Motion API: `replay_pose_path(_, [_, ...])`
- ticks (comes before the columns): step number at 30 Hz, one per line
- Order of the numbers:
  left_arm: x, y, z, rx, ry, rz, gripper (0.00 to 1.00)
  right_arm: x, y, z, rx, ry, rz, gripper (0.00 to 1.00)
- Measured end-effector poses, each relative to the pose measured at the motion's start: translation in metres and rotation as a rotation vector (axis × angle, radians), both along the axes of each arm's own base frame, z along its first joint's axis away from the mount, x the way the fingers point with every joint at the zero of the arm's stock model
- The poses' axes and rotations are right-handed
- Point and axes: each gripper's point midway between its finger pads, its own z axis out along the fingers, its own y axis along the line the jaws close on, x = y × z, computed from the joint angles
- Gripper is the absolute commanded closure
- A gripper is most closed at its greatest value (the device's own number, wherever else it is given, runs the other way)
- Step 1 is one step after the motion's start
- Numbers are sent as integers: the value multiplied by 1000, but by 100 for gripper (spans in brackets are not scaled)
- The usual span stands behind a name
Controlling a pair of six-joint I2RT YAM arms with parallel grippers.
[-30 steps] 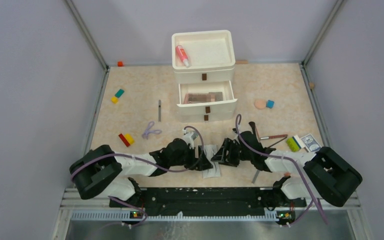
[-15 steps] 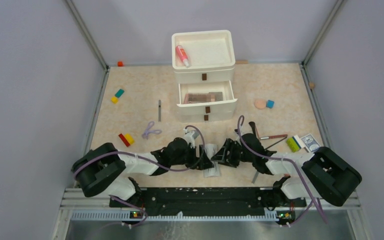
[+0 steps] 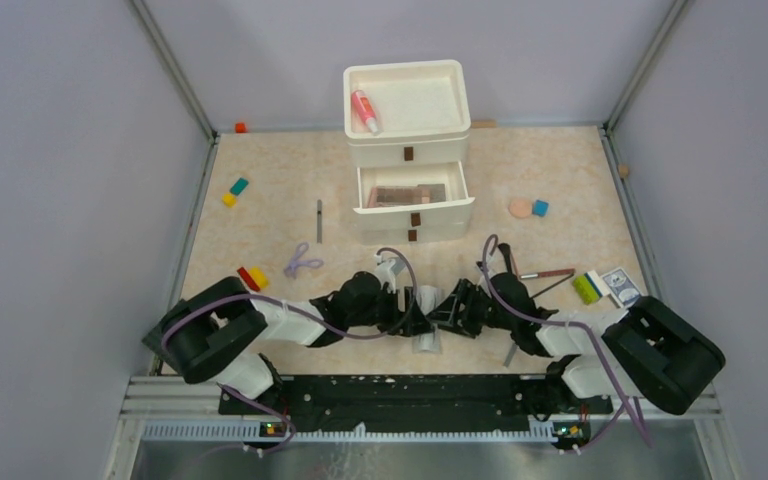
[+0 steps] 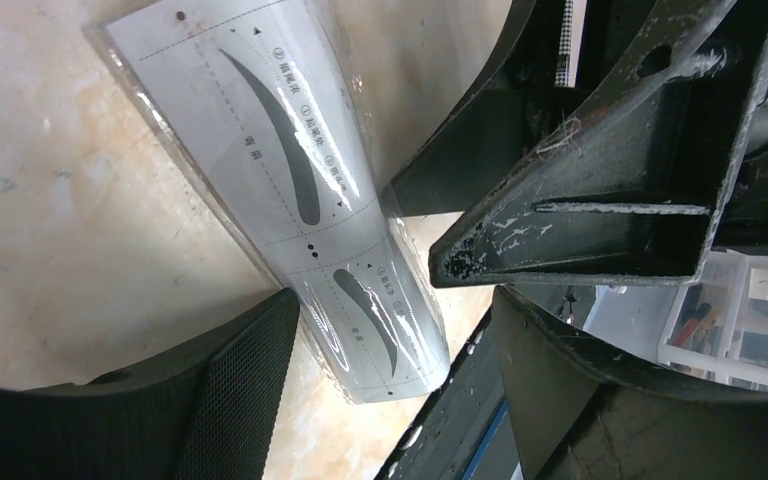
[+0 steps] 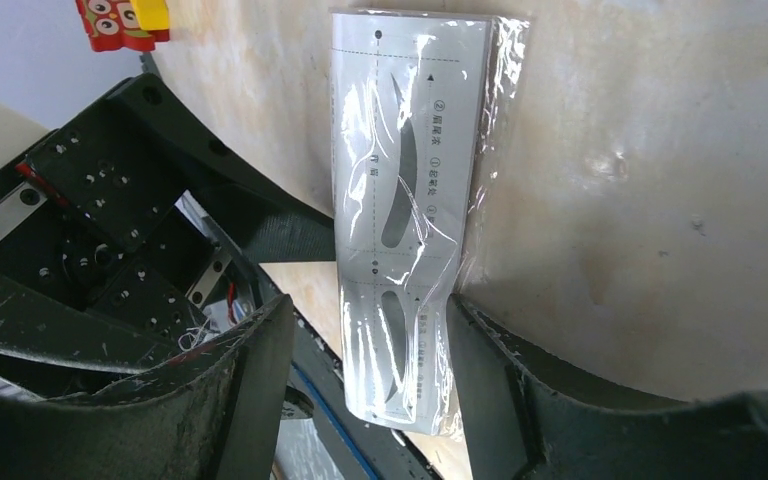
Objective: Organize the makeup
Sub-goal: Pick up the makeup from the center of the board.
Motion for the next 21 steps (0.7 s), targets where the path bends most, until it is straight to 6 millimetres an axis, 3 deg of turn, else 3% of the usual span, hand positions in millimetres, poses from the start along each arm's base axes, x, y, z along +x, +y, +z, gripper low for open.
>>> replay_pose_path(21, [13, -17, -3, 108, 3, -37, 23, 2, -19, 2, 12, -15, -78, 41])
